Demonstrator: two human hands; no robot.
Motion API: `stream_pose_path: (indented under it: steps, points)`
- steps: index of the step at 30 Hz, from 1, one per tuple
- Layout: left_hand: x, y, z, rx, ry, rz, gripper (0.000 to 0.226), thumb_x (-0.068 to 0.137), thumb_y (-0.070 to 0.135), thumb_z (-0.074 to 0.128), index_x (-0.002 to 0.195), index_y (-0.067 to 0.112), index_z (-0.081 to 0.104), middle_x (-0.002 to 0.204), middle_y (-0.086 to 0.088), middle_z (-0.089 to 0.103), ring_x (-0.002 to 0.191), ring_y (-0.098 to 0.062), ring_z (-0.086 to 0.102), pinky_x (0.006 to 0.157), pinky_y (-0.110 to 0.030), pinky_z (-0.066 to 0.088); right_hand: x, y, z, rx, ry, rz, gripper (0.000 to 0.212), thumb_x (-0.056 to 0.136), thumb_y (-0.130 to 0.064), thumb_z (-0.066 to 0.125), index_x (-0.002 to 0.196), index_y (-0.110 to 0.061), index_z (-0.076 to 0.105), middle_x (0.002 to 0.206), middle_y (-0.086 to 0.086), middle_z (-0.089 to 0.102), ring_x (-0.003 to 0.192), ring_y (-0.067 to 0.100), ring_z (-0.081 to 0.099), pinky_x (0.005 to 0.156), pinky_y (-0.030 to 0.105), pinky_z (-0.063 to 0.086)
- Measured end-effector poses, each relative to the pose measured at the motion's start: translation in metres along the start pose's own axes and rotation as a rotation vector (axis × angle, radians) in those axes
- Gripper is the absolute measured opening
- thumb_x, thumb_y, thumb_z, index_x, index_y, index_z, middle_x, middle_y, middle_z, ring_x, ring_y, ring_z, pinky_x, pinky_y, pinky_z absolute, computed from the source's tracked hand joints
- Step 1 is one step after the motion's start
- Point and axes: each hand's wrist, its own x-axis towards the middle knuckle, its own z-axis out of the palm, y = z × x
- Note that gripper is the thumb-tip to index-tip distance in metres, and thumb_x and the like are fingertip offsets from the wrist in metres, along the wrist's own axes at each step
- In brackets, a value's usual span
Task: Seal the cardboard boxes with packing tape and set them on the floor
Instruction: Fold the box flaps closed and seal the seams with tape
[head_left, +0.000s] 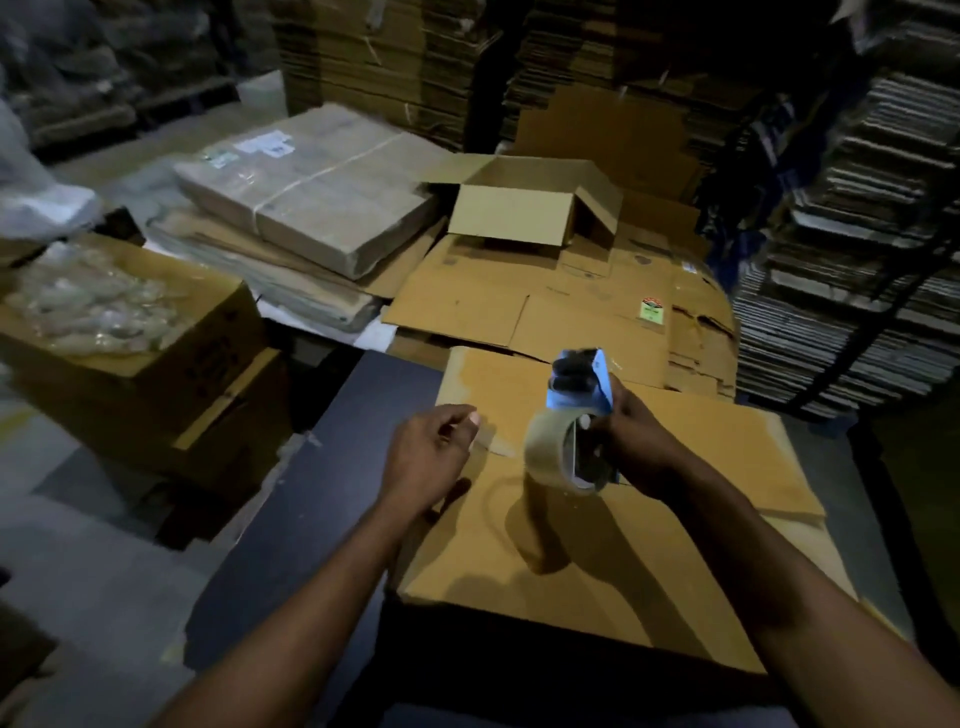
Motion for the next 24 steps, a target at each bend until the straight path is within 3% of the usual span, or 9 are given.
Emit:
stream_pose_path:
  steps: [3,6,10,15,20,24]
  points:
    - [-0.012,0.017,-0.004,-0.406,0.021,-0.274,0.014,0.1,0.036,0.068,0.097,0.029,0.08,0.097,0.0,0.079,0.092,-0.02,0.073,0.073,-0.038,0.061,0.004,-0.02,0.019,-0.129,0.008,-0.07,0.06,0.085,0.009,0.059,0.134,-0.019,0.04,0.113,0.016,0.064,0.09,0.031,0.062,0.075,0.043,0.058]
    - [-0.018,0.032,-0.016,-0.601,0.018,-0.397,0.022,0.102,0.038,0.063,0.1,0.025,0.08,0.1,-0.004,0.078,0.08,-0.018,0.066,0.065,-0.038,0.053,0.008,-0.034,0.034,-0.275,0.007,-0.175,0.06,0.085,0.016,0.061,0.121,-0.026,0.039,0.098,0.012,0.066,0.074,0.022,0.061,0.064,0.037,0.054]
    - [-0.015,0.042,-0.036,-0.766,-0.013,-0.484,0.043,0.105,0.049,0.052,0.11,0.015,0.077,0.106,-0.001,0.079,0.081,-0.017,0.066,0.066,-0.032,0.049,0.014,-0.041,0.047,-0.473,0.032,-0.256,0.066,0.082,0.011,0.069,0.125,-0.03,0.041,0.101,-0.003,0.063,0.086,0.009,0.069,0.073,0.04,0.059]
    - [-0.012,0.045,-0.051,-0.837,-0.11,-0.506,0.054,0.104,0.059,0.047,0.114,0.015,0.077,0.109,0.0,0.079,0.088,-0.022,0.068,0.075,-0.041,0.049,0.016,-0.045,0.064,-0.646,0.026,-0.32,0.075,0.081,0.009,0.068,0.134,-0.036,0.04,0.103,-0.009,0.059,0.085,0.015,0.068,0.061,0.031,0.059]
    - [-0.011,0.045,-0.058,-0.903,-0.169,-0.586,0.049,0.102,0.054,0.053,0.113,0.012,0.077,0.104,-0.006,0.08,0.084,-0.025,0.071,0.074,-0.039,0.05,0.022,-0.039,0.08,-0.813,0.05,-0.349,0.093,0.071,-0.013,0.087,0.147,-0.037,0.04,0.13,0.0,0.052,0.111,0.02,0.055,0.079,0.038,0.056]
    - [-0.015,0.042,-0.062,-0.937,-0.148,-0.623,0.034,0.101,0.042,0.061,0.11,0.014,0.076,0.096,-0.007,0.077,0.078,-0.024,0.069,0.06,-0.032,0.053,0.026,-0.035,0.09,-1.109,0.051,-0.381,0.095,0.072,-0.03,0.089,0.15,-0.041,0.034,0.124,-0.001,0.048,0.104,0.021,0.056,0.079,0.039,0.054]
